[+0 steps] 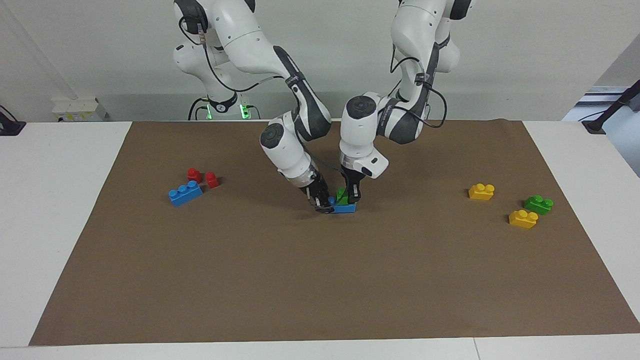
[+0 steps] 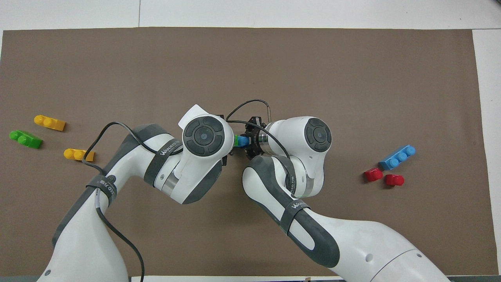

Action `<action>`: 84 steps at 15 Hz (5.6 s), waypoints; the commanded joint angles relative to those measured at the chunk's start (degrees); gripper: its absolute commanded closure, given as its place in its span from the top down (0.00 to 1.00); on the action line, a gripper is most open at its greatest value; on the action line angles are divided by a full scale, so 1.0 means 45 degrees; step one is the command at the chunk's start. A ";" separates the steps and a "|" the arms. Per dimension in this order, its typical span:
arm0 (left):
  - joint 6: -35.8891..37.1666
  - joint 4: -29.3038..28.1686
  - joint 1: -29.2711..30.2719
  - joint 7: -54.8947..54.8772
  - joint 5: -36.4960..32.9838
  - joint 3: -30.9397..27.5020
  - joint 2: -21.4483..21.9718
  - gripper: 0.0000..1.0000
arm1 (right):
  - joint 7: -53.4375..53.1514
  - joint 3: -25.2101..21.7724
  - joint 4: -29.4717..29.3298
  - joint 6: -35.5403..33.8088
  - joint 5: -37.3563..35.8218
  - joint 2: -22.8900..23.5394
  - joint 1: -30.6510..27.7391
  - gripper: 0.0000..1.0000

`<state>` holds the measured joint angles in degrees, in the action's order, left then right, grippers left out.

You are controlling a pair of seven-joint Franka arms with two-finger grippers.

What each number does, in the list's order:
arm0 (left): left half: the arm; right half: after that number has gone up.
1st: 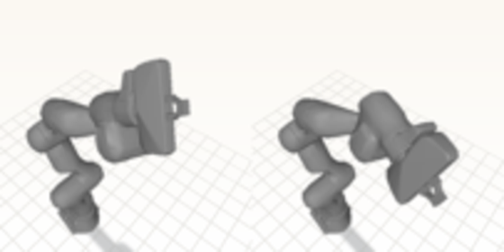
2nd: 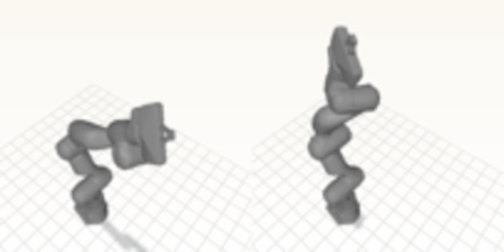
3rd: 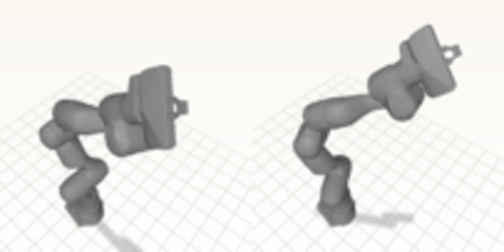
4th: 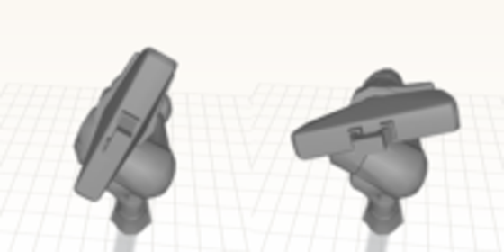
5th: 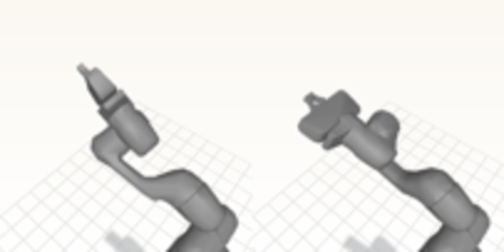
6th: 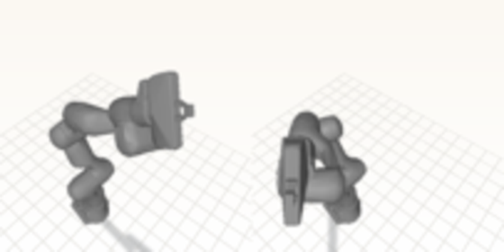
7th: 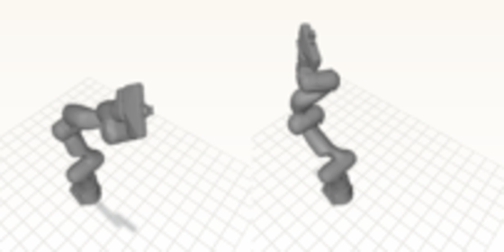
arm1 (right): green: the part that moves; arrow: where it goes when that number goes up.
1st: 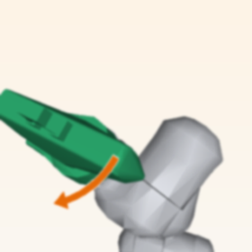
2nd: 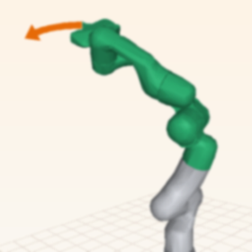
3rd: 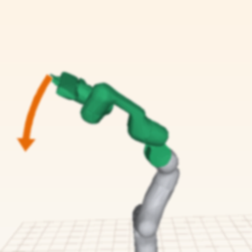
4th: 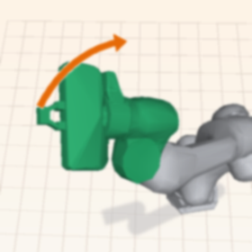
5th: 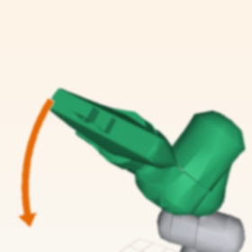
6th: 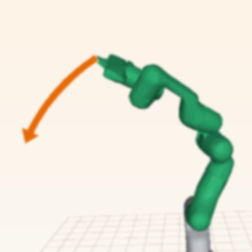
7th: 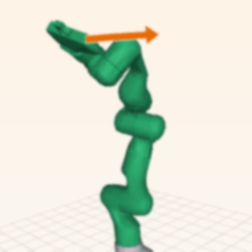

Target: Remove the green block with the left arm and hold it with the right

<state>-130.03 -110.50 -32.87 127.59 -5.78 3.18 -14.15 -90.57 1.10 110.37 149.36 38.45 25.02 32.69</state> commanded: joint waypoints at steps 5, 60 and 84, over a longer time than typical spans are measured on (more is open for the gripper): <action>0.3206 0.0277 0.1773 -0.4279 0.0697 -0.0159 0.2479 0.00 | 0.2172 -0.0069 -0.0229 -0.0958 0.0147 -0.0149 -0.0717 0.00; 0.8737 0.3872 0.8672 -2.8313 0.1109 0.0622 0.3749 1.00 | 1.8584 0.0126 -0.3942 -1.3231 -0.8193 -0.5833 -0.8026 1.00; 0.8856 0.3716 0.8691 -2.9095 0.1519 0.0602 0.3887 1.00 | 1.9991 0.0146 -0.3942 -1.3152 -0.8740 -0.5833 -0.8046 1.00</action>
